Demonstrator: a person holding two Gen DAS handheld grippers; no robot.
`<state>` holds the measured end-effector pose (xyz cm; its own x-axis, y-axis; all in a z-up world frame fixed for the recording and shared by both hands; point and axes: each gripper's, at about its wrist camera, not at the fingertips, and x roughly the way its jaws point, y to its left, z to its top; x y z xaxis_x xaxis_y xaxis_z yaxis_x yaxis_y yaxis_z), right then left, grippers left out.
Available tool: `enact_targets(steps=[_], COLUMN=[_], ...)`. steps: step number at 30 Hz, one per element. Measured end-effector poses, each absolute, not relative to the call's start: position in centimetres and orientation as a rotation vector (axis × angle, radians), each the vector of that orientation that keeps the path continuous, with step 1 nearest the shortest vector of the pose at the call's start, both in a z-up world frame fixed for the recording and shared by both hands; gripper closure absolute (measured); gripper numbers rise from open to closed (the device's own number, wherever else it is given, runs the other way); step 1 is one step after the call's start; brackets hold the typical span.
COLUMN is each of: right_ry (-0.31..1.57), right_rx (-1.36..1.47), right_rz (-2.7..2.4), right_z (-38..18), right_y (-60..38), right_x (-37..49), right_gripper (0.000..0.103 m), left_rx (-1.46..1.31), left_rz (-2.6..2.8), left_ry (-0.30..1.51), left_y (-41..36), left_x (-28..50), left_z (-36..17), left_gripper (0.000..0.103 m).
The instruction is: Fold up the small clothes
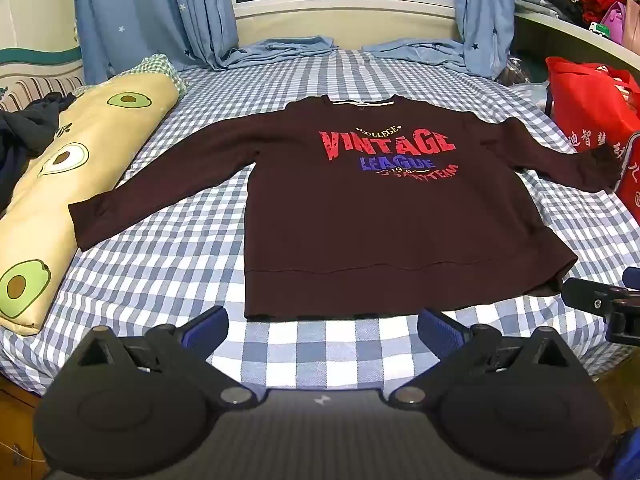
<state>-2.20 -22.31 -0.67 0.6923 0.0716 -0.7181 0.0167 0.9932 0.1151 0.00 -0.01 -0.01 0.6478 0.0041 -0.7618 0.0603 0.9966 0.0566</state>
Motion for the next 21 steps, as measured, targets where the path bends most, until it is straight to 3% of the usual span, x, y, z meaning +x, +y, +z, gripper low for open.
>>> enact_targets(steps=[21], right_ry=[0.820], right_rx=[0.111], right_rz=[0.019], right_z=[-1.2], right_y=[-22.1], right_x=[-2.0], right_gripper=[0.000], left_rx=[0.063], left_rz=[-0.043], left_ry=[0.882], left_y=[1.0], left_x=[0.4], left_z=[-0.6], left_gripper=[0.001])
